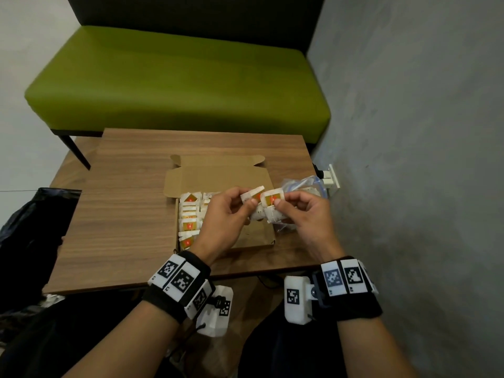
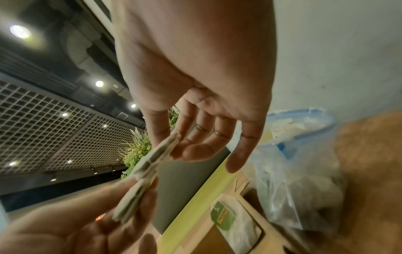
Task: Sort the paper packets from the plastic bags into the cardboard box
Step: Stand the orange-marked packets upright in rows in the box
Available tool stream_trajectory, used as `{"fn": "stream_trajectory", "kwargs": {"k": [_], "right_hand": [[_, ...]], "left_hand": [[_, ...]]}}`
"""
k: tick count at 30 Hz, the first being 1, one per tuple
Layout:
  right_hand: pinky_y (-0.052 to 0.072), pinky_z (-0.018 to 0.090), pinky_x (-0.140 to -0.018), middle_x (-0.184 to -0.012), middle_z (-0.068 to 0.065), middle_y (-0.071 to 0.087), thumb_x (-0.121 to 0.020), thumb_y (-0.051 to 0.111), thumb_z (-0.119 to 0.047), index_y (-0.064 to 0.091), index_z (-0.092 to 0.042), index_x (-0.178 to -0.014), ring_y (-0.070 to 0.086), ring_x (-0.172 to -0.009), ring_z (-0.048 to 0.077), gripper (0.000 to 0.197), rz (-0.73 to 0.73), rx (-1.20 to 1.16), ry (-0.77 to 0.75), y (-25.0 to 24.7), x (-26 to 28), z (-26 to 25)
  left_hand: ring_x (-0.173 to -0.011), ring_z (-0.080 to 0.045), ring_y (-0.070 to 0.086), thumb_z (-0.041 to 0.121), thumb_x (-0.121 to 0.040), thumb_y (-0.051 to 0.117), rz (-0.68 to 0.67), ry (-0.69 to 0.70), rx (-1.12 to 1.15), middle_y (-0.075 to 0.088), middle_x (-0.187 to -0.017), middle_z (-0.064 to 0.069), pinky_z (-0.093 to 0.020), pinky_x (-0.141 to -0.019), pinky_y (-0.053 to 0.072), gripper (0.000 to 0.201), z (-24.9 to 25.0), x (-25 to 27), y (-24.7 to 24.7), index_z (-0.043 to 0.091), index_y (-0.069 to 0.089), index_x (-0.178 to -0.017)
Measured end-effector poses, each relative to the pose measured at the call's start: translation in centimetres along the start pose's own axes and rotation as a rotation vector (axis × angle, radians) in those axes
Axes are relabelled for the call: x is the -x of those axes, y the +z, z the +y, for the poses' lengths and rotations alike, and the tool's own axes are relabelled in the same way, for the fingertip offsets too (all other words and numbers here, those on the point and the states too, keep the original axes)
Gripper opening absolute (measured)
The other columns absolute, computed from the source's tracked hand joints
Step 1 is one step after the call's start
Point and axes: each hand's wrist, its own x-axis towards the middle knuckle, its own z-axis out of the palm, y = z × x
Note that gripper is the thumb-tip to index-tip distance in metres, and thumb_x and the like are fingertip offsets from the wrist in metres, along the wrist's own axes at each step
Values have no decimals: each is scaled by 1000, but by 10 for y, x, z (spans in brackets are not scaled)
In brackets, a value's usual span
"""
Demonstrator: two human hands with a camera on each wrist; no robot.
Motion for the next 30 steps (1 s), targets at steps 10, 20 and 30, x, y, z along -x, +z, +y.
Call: {"fn": "stream_trajectory", "kwargs": {"k": [10,20,30], "right_hand": [[56,22,-61,-83,8,76,-82,75,-2,69,-9,-87,71,-74,15,10,-16,-18,138,37,-2,4],[60,43,-79,-75,-4,74,-76,85,-22,73,-22,-76,71,-76,12,12,-202,578,137,99,-12,36],[58,33,-73,-74,-13,69,-75,82,-43,69,-29,-85,66,-78,5,21,-170,961,-15,109,-9,37]], "left_hand": [[-89,-17,72,11,-95,60,261,-74,29,75,-95,-3,-30,-77,58,13,-4,8,-77,18,70,-101],[-76,0,70,10,-96,60,369,-95,-19,75,-84,7,-12,-60,51,19,-17,22,-124,27,70,-93],[-83,-4,71,13,-95,62,272,-147,-46,73,-96,3,-20,-65,58,17,-25,32,-116,22,69,-107]]}}
